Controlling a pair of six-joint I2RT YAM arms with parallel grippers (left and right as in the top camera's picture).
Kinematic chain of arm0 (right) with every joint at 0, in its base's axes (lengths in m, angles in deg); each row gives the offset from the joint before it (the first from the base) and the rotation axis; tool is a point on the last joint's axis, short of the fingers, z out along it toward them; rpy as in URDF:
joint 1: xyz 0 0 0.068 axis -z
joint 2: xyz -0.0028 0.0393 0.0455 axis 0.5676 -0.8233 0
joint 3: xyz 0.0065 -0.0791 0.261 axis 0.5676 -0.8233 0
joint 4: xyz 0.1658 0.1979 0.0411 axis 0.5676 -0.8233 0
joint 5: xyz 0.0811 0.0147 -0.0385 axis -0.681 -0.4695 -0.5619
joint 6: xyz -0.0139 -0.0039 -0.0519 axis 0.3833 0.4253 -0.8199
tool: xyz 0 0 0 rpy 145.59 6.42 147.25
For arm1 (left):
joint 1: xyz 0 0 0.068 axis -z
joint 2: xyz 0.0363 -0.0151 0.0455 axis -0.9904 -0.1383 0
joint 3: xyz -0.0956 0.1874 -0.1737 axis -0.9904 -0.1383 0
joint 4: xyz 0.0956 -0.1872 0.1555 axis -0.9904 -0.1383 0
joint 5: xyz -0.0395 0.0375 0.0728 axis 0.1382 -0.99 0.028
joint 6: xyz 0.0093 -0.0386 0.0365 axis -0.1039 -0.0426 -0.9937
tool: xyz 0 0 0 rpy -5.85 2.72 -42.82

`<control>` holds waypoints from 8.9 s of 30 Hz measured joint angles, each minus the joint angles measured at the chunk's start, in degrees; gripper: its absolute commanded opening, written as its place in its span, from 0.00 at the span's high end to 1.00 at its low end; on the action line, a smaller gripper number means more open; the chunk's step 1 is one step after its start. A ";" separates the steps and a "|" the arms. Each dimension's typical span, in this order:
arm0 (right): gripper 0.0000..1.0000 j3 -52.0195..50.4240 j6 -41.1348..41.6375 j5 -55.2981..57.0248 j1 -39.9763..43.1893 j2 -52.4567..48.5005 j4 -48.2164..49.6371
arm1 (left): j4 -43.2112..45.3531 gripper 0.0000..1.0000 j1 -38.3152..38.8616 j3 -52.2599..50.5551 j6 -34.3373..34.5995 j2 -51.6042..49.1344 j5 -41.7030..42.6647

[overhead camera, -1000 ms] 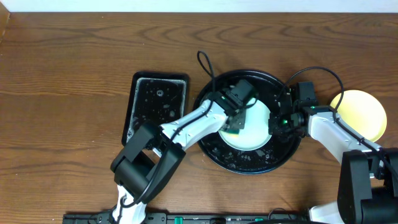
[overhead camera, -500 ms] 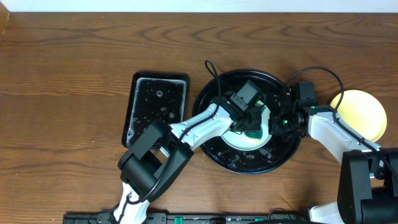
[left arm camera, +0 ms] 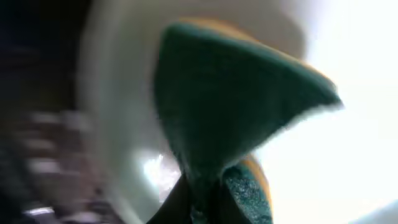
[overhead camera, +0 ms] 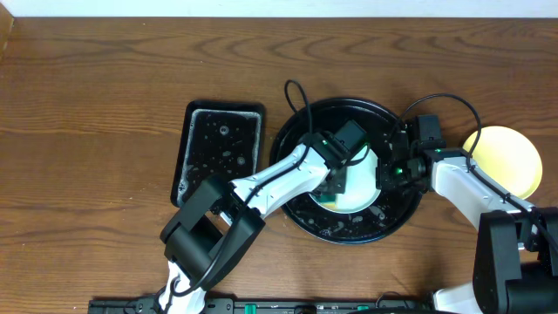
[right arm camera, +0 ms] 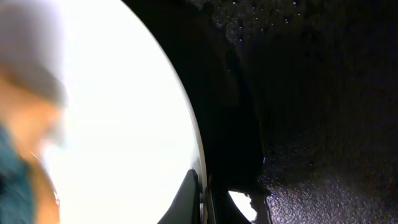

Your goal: Clean dirty plates on tray and stack at the side

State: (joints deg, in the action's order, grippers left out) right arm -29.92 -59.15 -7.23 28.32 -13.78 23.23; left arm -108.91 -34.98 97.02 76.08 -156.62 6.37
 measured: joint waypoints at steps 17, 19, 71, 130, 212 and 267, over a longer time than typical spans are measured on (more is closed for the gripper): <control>0.99 0.00 0.02 -0.37 -0.20 0.00 -0.17 | 9.42 0.92 -1.95 2.19 0.98 -2.05 4.81; 0.99 0.00 0.02 -0.37 -0.20 0.00 -0.17 | 11.67 0.92 -2.32 2.19 1.66 -2.56 9.66; 0.99 5.64 -0.24 5.75 -2.14 4.28 -10.34 | -16.09 0.92 -25.42 -2.45 -10.29 26.34 -5.33; 0.99 11.30 -16.63 81.77 -49.37 27.21 -13.33 | -14.19 0.18 -35.67 -12.39 -18.71 44.33 8.55; 0.99 11.37 2.93 20.41 11.56 25.42 -9.79 | -14.34 0.17 -35.67 -12.39 -18.71 44.33 8.52; 0.01 14.73 -2.99 -19.76 6.60 61.86 -21.22 | -14.34 0.17 -35.67 -12.39 -18.71 44.33 8.55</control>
State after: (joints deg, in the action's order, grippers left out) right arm -15.19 -62.15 -26.99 34.92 48.07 2.00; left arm -123.25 -70.65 84.63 57.37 -112.29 14.91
